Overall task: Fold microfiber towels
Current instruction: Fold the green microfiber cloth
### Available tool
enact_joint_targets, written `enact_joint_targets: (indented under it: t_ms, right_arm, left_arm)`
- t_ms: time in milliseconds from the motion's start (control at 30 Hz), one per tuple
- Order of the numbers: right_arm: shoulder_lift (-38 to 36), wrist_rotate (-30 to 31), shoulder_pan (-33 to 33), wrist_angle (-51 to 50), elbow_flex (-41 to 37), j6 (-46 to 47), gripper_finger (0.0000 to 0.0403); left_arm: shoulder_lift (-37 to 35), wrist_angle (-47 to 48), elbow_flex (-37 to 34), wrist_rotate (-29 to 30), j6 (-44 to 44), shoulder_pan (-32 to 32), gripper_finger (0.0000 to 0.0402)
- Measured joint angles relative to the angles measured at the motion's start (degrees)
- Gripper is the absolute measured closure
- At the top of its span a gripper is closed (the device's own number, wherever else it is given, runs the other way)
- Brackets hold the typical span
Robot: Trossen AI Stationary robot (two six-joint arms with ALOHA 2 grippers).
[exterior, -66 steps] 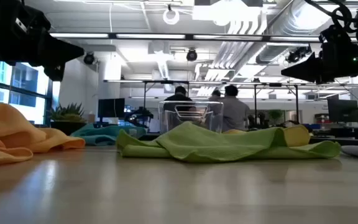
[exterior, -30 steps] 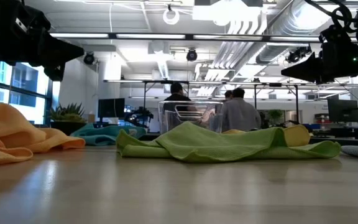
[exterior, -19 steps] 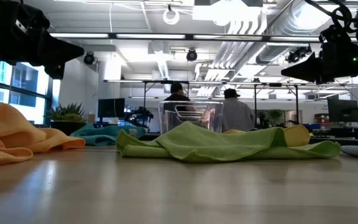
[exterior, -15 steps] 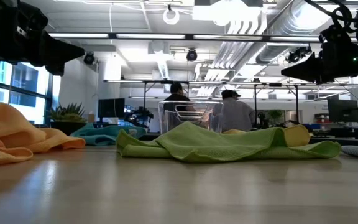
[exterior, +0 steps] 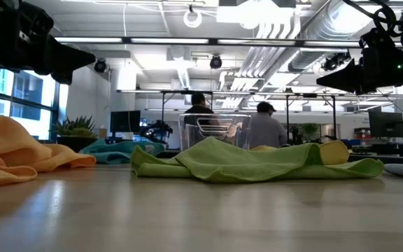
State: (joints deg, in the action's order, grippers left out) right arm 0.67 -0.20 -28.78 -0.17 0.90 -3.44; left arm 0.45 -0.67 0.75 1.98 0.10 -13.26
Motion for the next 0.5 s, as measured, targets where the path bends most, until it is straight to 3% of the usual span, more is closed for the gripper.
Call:
enact_joint_targets:
  t_ms: [500]
  right_arm:
    - [0.0, -0.01, 0.01, 4.59, -0.02, -1.45, 0.0403]
  left_arm:
    - [0.0, -0.03, 0.0, 0.13, -2.91, 0.0, 0.0401]
